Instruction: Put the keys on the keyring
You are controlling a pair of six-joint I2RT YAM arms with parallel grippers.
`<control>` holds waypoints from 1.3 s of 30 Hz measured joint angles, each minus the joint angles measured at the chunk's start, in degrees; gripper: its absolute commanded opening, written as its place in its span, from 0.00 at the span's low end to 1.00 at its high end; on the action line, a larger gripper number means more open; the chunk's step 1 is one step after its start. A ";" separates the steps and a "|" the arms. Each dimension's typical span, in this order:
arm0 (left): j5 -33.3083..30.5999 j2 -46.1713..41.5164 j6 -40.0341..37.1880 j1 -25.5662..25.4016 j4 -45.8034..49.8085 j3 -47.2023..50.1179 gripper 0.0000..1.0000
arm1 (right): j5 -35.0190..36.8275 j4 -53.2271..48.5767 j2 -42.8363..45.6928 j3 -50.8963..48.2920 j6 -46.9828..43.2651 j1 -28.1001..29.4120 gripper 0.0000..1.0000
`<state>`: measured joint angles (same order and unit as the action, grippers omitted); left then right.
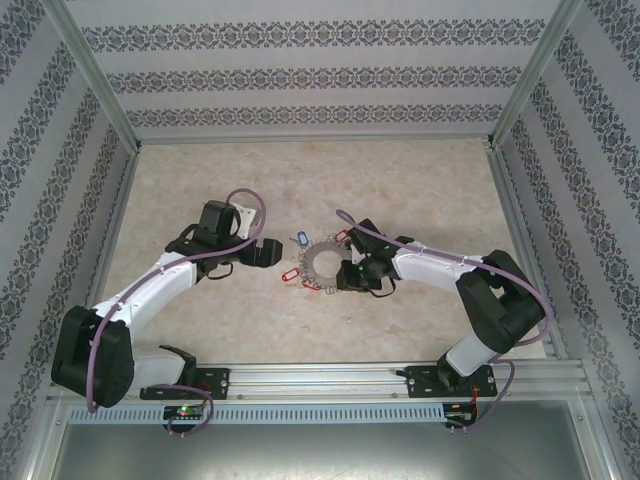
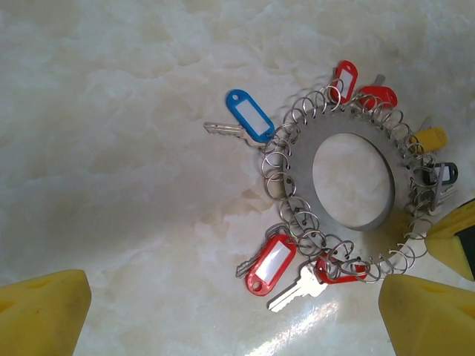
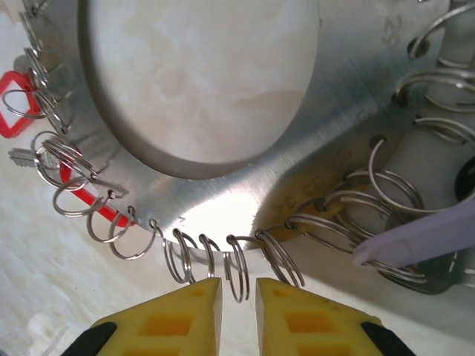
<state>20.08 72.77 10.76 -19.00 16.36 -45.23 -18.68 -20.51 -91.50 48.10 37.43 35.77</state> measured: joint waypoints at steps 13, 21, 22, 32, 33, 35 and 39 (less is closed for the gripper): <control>-0.90 0.00 -1.11 -1.16 0.02 0.02 1.00 | 0.39 0.63 -1.55 0.74 -0.02 0.00 0.17; -1.11 0.00 -1.44 -2.03 0.04 0.00 1.00 | 0.44 0.81 -3.30 2.25 -0.11 0.00 0.18; -1.11 0.00 -1.46 -2.05 0.04 0.00 1.00 | 0.44 0.79 -3.41 2.38 -0.15 0.00 0.18; -1.20 0.00 -1.55 -2.80 0.17 0.00 1.00 | 1.95 1.11 -5.03 3.80 -0.31 0.70 0.18; -1.22 0.00 -1.55 -2.82 0.20 0.00 1.00 | 2.12 1.27 -5.20 3.87 -0.31 0.79 0.17; -1.27 0.00 -1.55 -2.80 0.20 0.02 1.00 | 2.32 1.40 -5.55 4.15 -0.39 1.16 0.14; -1.09 0.02 -1.60 -3.04 0.20 0.00 0.99 | 2.80 1.70 -5.97 4.68 -0.83 1.64 0.05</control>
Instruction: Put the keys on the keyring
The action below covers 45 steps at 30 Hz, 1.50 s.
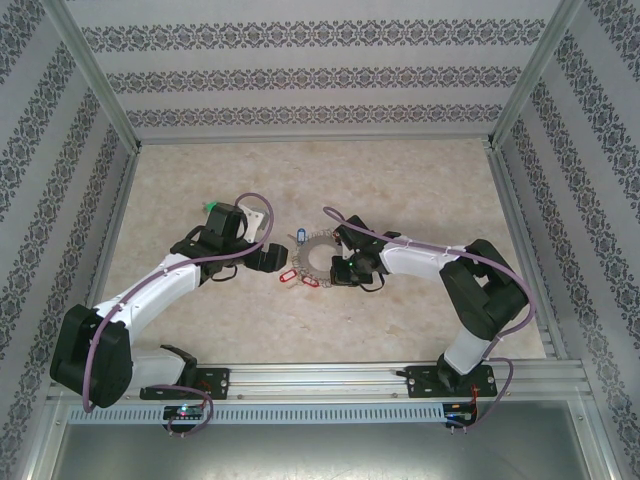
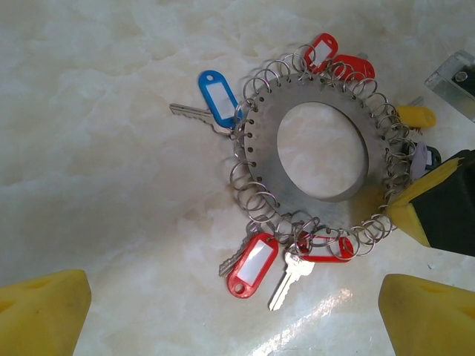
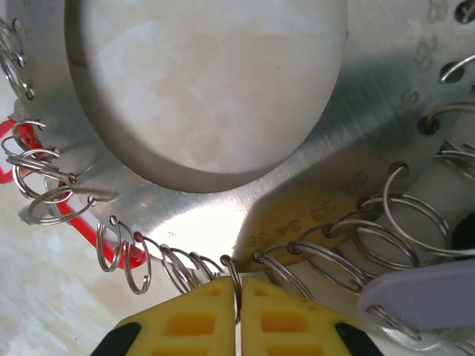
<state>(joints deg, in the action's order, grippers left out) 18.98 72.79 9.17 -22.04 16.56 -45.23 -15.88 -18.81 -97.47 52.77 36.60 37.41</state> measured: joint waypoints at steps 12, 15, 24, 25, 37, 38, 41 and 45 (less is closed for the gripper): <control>10.71 -7.48 -4.83 -0.83 -28.11 16.41 1.00 | 0.90 -2.29 6.16 2.97 2.49 0.00 0.00; 13.79 -5.55 -8.00 -0.94 -32.72 17.33 1.00 | 1.55 -2.64 9.14 4.09 2.99 -0.02 0.00; 18.45 -1.79 -24.76 -9.16 -32.41 8.66 0.84 | 1.44 -7.43 11.74 10.91 6.62 -0.90 0.00; 18.32 -1.33 -26.29 -9.88 -32.50 7.61 0.83 | 1.27 -8.13 11.74 12.07 7.21 -0.94 0.00; 15.23 5.97 -31.98 -10.54 -34.25 5.68 0.87 | -0.20 -10.60 16.85 14.88 -7.04 -1.36 0.00; 15.26 5.97 -32.13 -10.54 -34.27 5.55 0.86 | -0.61 -10.51 17.46 14.86 -9.29 -1.60 0.00; 15.63 5.86 -32.11 -10.54 -34.49 4.90 0.82 | -2.49 -8.33 19.71 13.68 -16.15 -2.05 0.00; 17.49 5.03 -31.91 -10.54 -33.66 2.45 0.83 | -3.56 -4.87 22.03 11.13 -24.26 -2.69 0.00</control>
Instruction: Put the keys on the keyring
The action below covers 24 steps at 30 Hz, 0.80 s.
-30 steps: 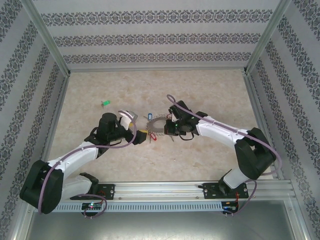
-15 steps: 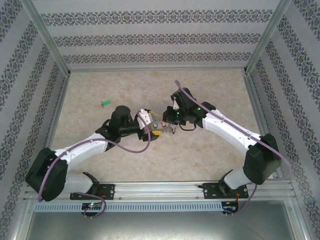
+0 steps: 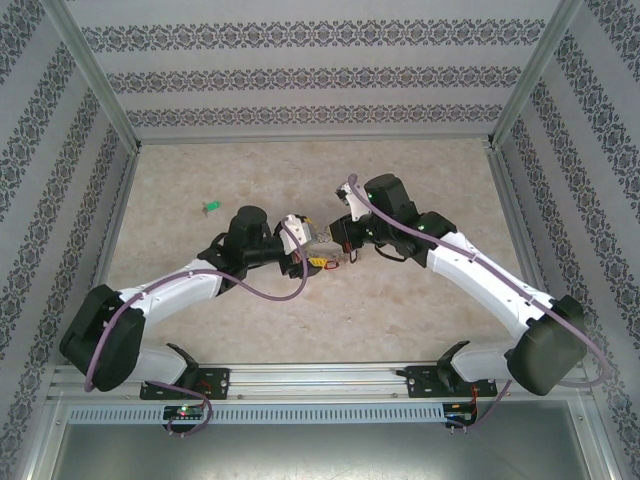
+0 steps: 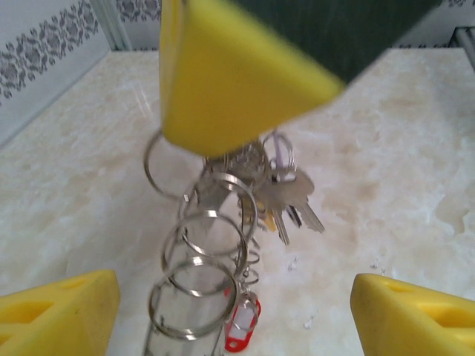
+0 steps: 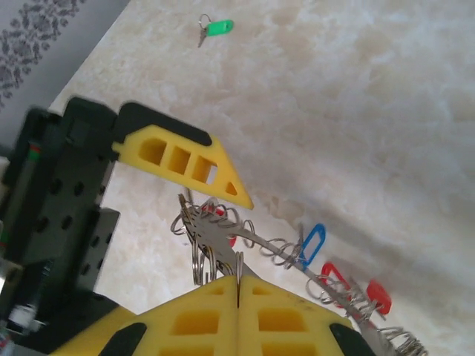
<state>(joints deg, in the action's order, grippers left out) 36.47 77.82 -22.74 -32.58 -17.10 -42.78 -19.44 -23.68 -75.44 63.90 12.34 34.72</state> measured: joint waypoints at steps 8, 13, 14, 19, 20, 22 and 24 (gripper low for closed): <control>3.72 -11.58 0.22 1.33 7.48 -2.64 0.75 | -4.85 5.31 2.45 -3.67 -15.85 -3.67 0.00; 5.40 -14.36 -1.29 4.66 13.38 -5.49 0.63 | -13.38 11.17 7.21 -8.31 -28.39 -5.38 0.00; 5.44 -14.08 -1.36 4.96 14.29 -6.14 0.62 | -14.64 12.17 7.93 -9.09 -30.12 -5.35 0.00; 7.41 -10.32 -2.84 4.96 21.88 -12.96 0.52 | -19.85 14.99 8.87 -9.97 -37.44 -5.38 0.00; 8.04 -9.90 -3.37 4.96 23.12 -14.05 0.49 | -20.50 15.30 8.87 -9.97 -38.12 -5.38 0.00; 9.75 -9.18 -4.70 4.96 25.40 -16.04 0.43 | -21.94 16.35 8.81 -9.94 -39.01 -5.35 0.00; 11.52 -8.50 -5.97 4.96 27.17 -17.22 0.38 | -23.08 16.96 8.55 -9.64 -39.45 -5.33 0.00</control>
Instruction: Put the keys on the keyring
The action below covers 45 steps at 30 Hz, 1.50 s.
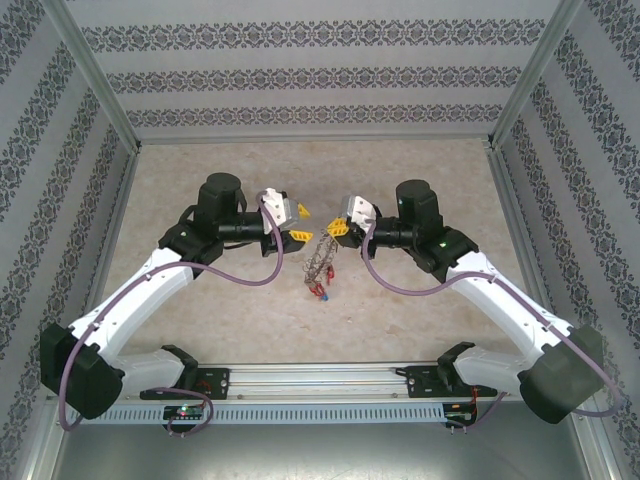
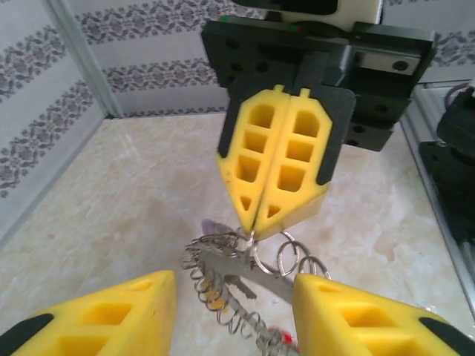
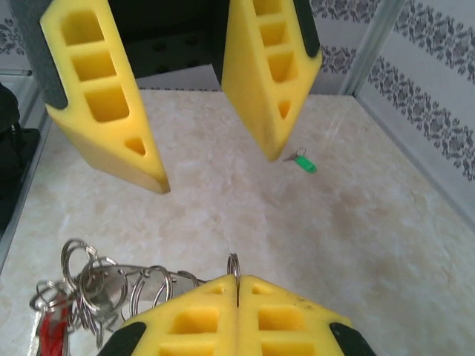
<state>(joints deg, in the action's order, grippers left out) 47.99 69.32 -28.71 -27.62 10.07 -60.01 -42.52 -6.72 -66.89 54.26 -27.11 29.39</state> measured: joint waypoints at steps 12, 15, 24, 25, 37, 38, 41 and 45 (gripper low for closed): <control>2.82 0.81 -4.20 0.00 3.50 -0.24 0.35 | -4.15 3.17 -1.66 2.01 0.31 1.44 0.00; 2.89 0.85 -5.01 0.00 4.17 -0.39 0.31 | -4.22 3.34 -2.12 2.32 0.33 2.01 0.00; 3.28 0.87 -5.86 0.00 4.37 -0.66 0.23 | -4.28 3.32 -2.40 2.40 0.83 2.54 0.00; 3.34 0.87 -5.86 0.00 4.37 -0.66 0.23 | -4.28 3.32 -2.45 2.40 0.98 2.64 0.00; 3.34 2.03 -9.05 0.48 6.88 -2.45 0.00 | -4.92 2.89 -2.71 2.82 1.40 3.02 0.00; 3.26 2.10 -9.29 0.48 7.10 -2.54 0.00 | -4.92 2.69 -2.71 2.89 1.40 3.02 0.00; 3.21 2.10 -9.68 0.46 7.19 -2.54 0.00 | -4.94 2.29 -2.71 2.93 1.29 3.04 0.00; 2.25 2.10 -9.73 0.35 7.19 -2.51 0.00 | -4.66 1.16 -2.43 2.97 -1.03 2.99 0.24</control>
<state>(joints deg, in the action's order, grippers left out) 50.24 71.42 -38.44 -27.27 17.26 -62.52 -47.18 -5.56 -69.32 57.23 -28.14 32.38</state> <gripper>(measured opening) 0.041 0.190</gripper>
